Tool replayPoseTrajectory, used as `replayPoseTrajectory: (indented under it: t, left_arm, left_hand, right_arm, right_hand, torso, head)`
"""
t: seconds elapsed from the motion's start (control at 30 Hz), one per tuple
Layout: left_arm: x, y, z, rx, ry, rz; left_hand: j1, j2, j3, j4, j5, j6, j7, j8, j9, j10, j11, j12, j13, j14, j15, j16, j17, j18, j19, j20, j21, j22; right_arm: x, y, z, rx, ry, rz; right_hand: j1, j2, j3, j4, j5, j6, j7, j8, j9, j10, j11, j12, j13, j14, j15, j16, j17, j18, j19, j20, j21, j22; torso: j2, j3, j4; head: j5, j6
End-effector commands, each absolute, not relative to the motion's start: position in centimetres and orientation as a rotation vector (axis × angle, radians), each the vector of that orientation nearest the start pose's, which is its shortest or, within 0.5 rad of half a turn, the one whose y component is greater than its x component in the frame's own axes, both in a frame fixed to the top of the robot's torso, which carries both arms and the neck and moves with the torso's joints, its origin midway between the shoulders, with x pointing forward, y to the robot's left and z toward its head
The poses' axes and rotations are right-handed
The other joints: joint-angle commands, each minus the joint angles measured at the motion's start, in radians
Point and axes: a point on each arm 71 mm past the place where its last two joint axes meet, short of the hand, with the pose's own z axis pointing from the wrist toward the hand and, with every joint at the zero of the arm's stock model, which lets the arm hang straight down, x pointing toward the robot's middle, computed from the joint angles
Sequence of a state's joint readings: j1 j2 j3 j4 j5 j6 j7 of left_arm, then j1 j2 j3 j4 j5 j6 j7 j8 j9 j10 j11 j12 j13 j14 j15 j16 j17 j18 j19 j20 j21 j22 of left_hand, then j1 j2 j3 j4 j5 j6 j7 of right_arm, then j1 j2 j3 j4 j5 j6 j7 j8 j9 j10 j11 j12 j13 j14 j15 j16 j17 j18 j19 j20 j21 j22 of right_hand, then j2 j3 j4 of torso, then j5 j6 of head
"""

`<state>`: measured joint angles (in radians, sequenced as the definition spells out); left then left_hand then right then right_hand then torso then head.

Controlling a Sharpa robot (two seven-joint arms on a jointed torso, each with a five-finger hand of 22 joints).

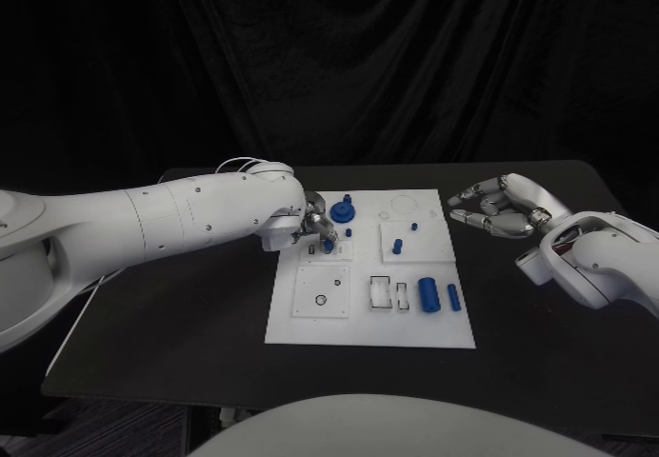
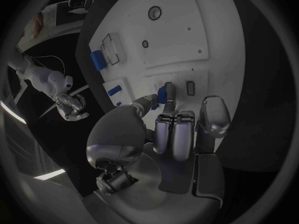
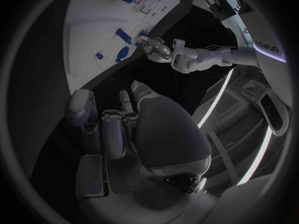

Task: Assemble the parts on the task board

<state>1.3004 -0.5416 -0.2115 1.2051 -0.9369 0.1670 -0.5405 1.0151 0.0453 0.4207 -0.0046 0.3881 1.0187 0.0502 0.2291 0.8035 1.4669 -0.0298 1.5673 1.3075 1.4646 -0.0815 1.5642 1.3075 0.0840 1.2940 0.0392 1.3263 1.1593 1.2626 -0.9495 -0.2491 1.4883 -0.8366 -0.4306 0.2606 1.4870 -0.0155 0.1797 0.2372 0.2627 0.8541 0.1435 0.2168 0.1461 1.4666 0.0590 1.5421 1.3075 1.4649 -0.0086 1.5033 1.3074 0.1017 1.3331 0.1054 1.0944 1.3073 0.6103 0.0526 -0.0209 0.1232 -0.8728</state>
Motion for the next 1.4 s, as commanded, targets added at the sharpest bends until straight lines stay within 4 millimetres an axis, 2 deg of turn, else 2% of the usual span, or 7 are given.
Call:
replayPoseTrajectory:
  t: [0.03,0.5,0.53,0.73,1.03,1.4]
  left_arm:
    - [51.9,16.2,-25.2,-0.198,2.427,-0.31]
    - [51.5,17.1,-25.5,-0.221,2.428,-0.296]
    - [51.5,17.2,-25.5,-0.222,2.429,-0.295]
    - [51.4,17.3,-25.7,-0.227,2.429,-0.295]
    - [51.3,17.1,-25.9,-0.231,2.42,-0.311]
    - [51.3,17.3,-26.0,-0.252,2.4,-0.318]
  left_hand:
    - [-0.015,-0.002,0.029,-0.019,0.002,0.007,-0.001,-0.007,0.003,0.104,0.008,0.004,0.263,0.094,0.005,-0.007,0.226,0.014,0.0,-0.002,-0.007,-0.003]
    - [-0.028,-0.001,0.038,-0.017,-0.008,0.007,-0.001,-0.01,0.006,0.103,0.008,0.003,0.262,0.094,0.005,-0.008,0.225,0.014,-0.001,-0.002,-0.01,-0.004]
    - [-0.028,-0.001,0.038,-0.017,-0.008,0.007,-0.001,-0.01,0.006,0.103,0.008,0.003,0.262,0.094,0.005,-0.008,0.225,0.014,-0.001,-0.002,-0.01,-0.004]
    - [-0.03,-0.001,0.039,-0.016,-0.01,0.007,-0.001,-0.011,0.006,0.102,0.008,0.002,0.261,0.093,0.005,-0.009,0.223,0.015,-0.002,-0.002,-0.012,-0.006]
    - [-0.043,0.001,0.048,-0.014,-0.03,0.005,0.0,-0.018,0.009,0.094,0.009,-0.005,0.253,0.089,0.006,-0.014,0.21,0.017,-0.008,-0.001,-0.02,-0.014]
    - [-0.047,0.009,0.055,-0.011,-0.033,0.008,0.0,-0.019,0.011,0.091,0.009,-0.008,0.25,0.089,0.006,-0.014,0.211,0.015,-0.004,-0.001,-0.018,-0.008]
  right_arm:
    - [46.9,-26.9,-21.9,0.303,1.685,0.939]
    - [47.0,-26.9,-22.0,0.307,1.693,0.935]
    - [47.0,-26.9,-22.0,0.307,1.693,0.935]
    - [47.0,-26.9,-22.1,0.308,1.697,0.934]
    - [47.0,-27.0,-22.2,0.311,1.702,0.929]
    - [47.0,-27.1,-22.2,0.322,1.705,0.927]
  right_hand:
    - [0.006,0.001,0.008,0.0,0.004,0.002,0.004,0.002,-0.001,0.036,0.009,-0.002,0.198,0.057,0.008,-0.003,0.139,-0.001,-0.002,0.001,-0.003,0.131]
    - [0.006,0.001,0.009,0.0,0.004,0.001,0.005,0.002,-0.002,0.035,0.009,-0.003,0.197,0.057,0.008,-0.004,0.138,0.0,-0.003,0.001,-0.005,0.13]
    - [0.006,0.001,0.009,0.0,0.004,0.001,0.005,0.002,-0.002,0.035,0.009,-0.003,0.197,0.057,0.008,-0.004,0.138,0.0,-0.003,0.001,-0.005,0.13]
    - [0.006,0.001,0.009,0.0,0.004,0.0,0.005,0.002,-0.002,0.033,0.009,-0.003,0.195,0.056,0.008,-0.004,0.137,0.0,-0.004,0.002,-0.006,0.13]
    - [0.006,0.001,0.009,0.0,0.004,0.0,0.005,0.002,-0.002,0.033,0.009,-0.003,0.195,0.056,0.008,-0.004,0.137,0.0,-0.004,0.002,-0.006,0.13]
    - [0.006,0.001,0.009,0.0,0.004,0.0,0.005,0.002,-0.002,0.033,0.009,-0.003,0.195,0.056,0.008,-0.004,0.137,0.0,-0.004,0.002,-0.006,0.13]
  torso:
    - [0.001,0.0002,0.0001]
    - [0.0,0.0,0.0033]
    - [0.0,0.0002,0.0016]
    - [0.0,0.0,0.0005]
    - [0.0,-0.0003,0.0001]
    - [-0.001,-0.0006,-0.0014]
  head:
    - [0.002,0.0]
    - [0.001,0.0]
    - [0.002,0.0]
    - [0.003,0.0]
    - [0.004,0.0]
    - [0.006,0.0]
